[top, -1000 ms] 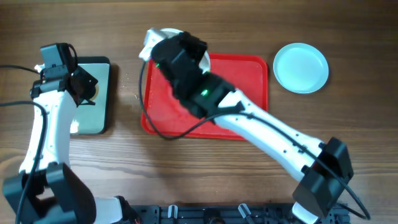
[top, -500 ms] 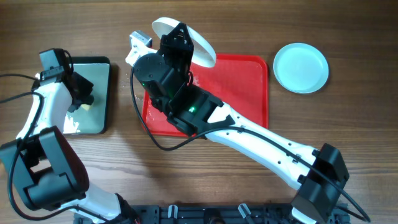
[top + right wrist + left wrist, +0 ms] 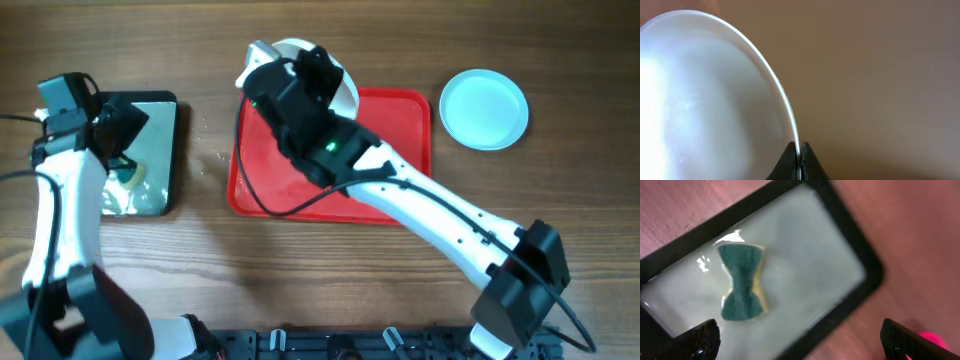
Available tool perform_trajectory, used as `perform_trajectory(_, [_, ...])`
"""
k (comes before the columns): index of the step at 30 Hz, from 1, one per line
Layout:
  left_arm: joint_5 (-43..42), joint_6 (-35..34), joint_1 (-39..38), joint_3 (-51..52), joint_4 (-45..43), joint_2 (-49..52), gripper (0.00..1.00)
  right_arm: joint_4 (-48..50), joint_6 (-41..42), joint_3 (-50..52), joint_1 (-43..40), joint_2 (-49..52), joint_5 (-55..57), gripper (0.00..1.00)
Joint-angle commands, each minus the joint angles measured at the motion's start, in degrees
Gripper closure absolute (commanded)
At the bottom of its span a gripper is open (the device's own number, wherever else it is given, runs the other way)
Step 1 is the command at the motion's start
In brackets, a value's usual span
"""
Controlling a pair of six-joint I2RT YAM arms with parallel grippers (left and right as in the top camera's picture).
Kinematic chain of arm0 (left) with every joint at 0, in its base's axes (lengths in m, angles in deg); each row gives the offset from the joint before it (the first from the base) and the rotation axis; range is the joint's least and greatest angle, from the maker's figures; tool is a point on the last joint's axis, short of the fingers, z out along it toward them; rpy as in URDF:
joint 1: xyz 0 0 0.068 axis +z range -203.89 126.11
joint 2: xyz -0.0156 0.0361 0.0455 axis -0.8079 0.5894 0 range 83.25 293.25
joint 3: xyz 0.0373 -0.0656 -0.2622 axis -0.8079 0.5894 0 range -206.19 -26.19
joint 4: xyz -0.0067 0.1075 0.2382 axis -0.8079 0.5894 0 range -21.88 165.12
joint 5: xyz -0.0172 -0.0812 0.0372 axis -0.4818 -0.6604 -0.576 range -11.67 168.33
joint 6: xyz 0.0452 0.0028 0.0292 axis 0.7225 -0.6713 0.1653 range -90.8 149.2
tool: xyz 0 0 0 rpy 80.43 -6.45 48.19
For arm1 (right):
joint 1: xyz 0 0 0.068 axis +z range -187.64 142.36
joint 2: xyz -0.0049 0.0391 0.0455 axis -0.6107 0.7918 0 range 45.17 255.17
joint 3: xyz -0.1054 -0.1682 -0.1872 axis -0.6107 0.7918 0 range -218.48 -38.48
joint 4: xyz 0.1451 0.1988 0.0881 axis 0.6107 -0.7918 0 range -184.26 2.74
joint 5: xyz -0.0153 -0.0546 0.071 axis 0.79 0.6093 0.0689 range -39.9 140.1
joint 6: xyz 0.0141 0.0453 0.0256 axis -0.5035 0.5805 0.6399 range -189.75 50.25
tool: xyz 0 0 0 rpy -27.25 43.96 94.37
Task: Clean dirty plates on tray and stack at the side
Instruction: 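Carry the white plate with the right gripper onto the plate stack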
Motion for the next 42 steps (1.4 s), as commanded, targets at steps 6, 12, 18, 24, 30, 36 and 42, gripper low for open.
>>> perform_trajectory(6, [-3.1,-0.3,0.1,-0.9,2.1,-1.8,0.00,-1.6,-3.7,-0.4,0.5,-0.3,0.8,0.96])
perform_trajectory(12, [-3.1,-0.3,0.1,-0.9,2.1,-1.8,0.00,-4.1,-18.6,-0.3,4.8,-0.1,-0.8,0.96])
perform_trajectory(18, [-3.1,-0.3,0.1,-0.9,2.1,-1.8,0.00,-2.7,6.7,-0.3,2.8,-0.2,-3.1,0.96])
perform_trajectory(24, [-3.1,-0.3,0.1,-0.9,2.1,-1.8,0.00,-13.9,36.4,-0.3,-12.4,-4.2,-19.6,0.96])
perform_trajectory(30, [-3.1,-0.3,0.1,-0.9,2.1,-1.8,0.00,-23.7,51.5,0.4,-41.9,-4.6,-45.1,0.96])
perform_trajectory(36, [-3.1,-0.3,0.1,-0.9,2.1,-1.8,0.00,-21.8,52.2,5.9,-62.8,-1.6,-60.7,0.96])
perform_trajectory(42, [-3.1,-0.3,0.1,-0.9,2.1,-1.8,0.00,-16.9,52.3,12.1,-69.0,-0.5,-61.9,0.96])
